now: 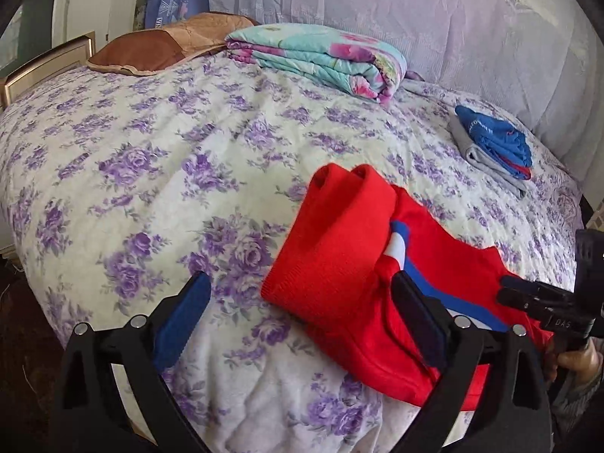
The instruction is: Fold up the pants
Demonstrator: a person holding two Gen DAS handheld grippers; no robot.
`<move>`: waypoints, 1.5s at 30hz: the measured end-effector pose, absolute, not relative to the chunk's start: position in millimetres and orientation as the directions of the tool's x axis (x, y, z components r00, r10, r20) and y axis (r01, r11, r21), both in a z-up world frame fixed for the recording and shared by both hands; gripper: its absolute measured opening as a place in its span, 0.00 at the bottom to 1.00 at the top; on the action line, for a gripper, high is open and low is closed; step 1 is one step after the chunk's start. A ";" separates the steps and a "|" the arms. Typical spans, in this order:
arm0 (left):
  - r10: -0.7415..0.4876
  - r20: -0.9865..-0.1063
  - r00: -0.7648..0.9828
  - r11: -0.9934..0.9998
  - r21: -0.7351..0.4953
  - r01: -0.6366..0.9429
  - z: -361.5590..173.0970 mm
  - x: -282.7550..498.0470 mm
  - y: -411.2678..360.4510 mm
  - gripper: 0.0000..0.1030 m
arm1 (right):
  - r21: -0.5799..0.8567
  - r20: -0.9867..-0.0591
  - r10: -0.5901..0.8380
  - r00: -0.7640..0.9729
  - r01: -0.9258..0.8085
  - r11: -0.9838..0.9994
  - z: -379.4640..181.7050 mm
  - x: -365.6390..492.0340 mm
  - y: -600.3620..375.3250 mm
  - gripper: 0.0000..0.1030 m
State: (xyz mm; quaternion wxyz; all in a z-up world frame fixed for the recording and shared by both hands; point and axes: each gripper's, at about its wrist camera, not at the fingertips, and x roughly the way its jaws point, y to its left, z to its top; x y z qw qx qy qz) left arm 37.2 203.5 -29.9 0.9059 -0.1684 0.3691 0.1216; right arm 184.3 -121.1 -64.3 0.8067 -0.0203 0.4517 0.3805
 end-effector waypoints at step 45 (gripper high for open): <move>-0.079 -0.717 0.693 0.989 -0.142 -0.035 -52.2 57.6 84.9 0.91 | 0.773 -0.380 0.308 0.872 0.117 0.623 -102.1 25.0 -490.6 0.26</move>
